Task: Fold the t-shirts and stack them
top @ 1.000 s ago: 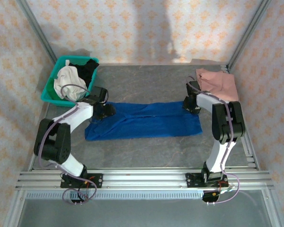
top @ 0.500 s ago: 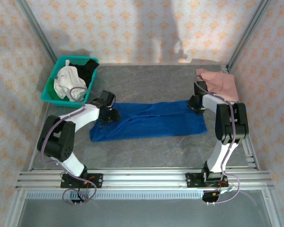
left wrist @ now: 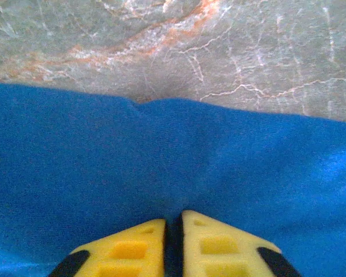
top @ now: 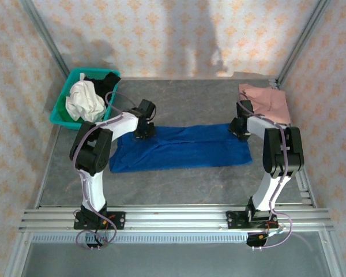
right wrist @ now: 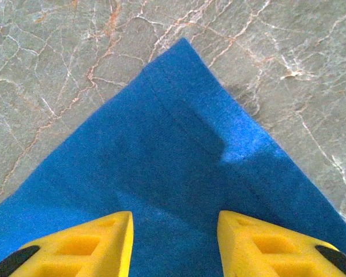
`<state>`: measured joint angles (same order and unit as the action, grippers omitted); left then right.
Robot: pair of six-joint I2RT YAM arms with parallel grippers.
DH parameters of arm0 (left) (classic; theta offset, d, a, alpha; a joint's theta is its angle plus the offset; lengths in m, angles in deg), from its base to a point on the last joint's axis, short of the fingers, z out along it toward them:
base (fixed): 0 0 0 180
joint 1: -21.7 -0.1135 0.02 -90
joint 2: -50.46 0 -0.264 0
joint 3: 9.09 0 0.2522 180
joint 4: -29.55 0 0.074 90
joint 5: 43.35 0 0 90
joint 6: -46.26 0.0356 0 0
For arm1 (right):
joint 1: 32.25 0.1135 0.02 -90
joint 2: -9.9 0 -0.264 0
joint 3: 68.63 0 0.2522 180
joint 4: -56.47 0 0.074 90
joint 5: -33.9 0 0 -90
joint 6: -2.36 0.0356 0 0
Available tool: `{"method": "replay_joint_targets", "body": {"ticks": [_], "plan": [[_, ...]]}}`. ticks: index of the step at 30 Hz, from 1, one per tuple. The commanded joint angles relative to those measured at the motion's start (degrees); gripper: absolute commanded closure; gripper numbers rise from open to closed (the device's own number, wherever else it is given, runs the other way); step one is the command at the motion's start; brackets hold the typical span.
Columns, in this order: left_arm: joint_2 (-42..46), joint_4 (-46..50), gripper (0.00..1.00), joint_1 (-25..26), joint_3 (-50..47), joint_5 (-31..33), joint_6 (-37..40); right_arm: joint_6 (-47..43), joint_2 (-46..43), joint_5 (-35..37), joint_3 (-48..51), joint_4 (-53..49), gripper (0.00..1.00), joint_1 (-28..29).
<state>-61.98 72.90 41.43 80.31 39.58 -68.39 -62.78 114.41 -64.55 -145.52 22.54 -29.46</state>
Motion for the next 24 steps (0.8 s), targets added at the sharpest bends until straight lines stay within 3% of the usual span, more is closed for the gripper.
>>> {"method": "replay_joint_targets", "body": {"ticks": [1,10,15,17,22,24], "plan": [[2.19,3.30,0.89,0.04,0.24,2.64,0.21,-0.17,-1.41,1.32,1.08,-2.71,0.57,-0.41],[9.12,7.90,1.00,4.58,-1.52,9.93,-0.75,0.01,-0.76,2.19,1.13,-2.86,0.57,-0.41],[11.89,9.99,1.00,6.57,-2.55,11.85,-2.01,-0.17,-0.36,1.97,0.91,-3.06,0.57,-0.41],[12.62,10.33,0.95,7.13,-2.94,12.24,-2.08,-0.17,-0.41,2.27,0.91,-3.26,0.57,-0.41],[9.86,12.56,0.67,7.00,-0.55,14.95,-1.13,-0.52,-0.20,1.68,0.91,-3.22,0.57,-0.41],[7.54,12.53,0.62,6.11,0.74,14.72,-0.92,-0.60,-0.34,1.79,0.97,-3.22,0.57,-0.41]]}}
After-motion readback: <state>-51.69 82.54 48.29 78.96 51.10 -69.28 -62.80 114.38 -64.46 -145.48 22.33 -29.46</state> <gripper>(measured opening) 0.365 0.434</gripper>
